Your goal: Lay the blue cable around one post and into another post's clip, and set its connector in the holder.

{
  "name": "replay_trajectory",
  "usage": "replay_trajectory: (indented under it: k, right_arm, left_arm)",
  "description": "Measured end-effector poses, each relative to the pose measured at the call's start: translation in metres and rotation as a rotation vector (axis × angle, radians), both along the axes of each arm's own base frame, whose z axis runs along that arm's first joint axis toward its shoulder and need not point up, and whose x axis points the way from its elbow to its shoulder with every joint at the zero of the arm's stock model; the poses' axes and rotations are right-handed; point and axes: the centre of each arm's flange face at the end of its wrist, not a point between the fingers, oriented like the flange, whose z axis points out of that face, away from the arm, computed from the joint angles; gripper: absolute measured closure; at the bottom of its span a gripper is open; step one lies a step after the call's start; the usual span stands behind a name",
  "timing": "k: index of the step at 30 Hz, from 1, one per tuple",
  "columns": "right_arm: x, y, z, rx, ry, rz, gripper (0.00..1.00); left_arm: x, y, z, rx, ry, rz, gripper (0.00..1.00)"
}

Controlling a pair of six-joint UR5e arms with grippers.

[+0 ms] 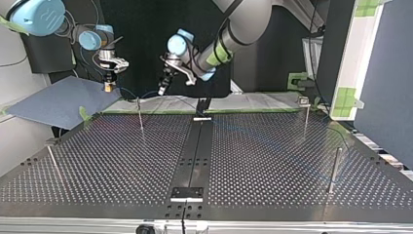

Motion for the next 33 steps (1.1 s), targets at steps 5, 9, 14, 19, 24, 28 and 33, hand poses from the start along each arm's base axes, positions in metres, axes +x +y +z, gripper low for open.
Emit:
replay_trajectory:
  k: [5, 9, 14, 19, 24, 28, 33]
  right_arm:
    - [-0.003, -0.001, 0.0, 0.001, 0.0, -0.002, 1.0]
    - [-0.005, -0.001, 0.0, 0.004, -0.001, -0.006, 1.0]
    - [-0.012, -0.006, 0.001, 0.0, -0.014, -0.013, 1.0]
    - [-0.017, -0.009, 0.002, 0.0, -0.033, -0.023, 1.0]
    - [-0.024, -0.013, 0.003, -0.002, -0.044, -0.036, 1.0]
    - [-0.027, -0.017, 0.004, -0.003, -0.051, -0.041, 1.0]
    - [-0.028, -0.018, 0.005, -0.003, -0.051, -0.042, 1.0]
  left_arm:
    - [-0.009, -0.014, -0.011, -0.014, 0.027, -0.021, 1.0]
    - [-0.008, -0.025, -0.009, -0.032, 0.036, -0.03, 1.0]
    - [-0.002, -0.037, 0.002, -0.074, 0.028, -0.039, 1.0]
    - [0.001, -0.047, 0.012, -0.115, 0.025, -0.051, 1.0]
    - [-0.001, -0.051, 0.011, -0.125, 0.028, -0.061, 1.0]
    - [-0.002, -0.051, 0.001, -0.115, 0.038, -0.062, 1.0]
    - [-0.003, -0.05, -0.005, -0.109, 0.044, -0.062, 1.0]
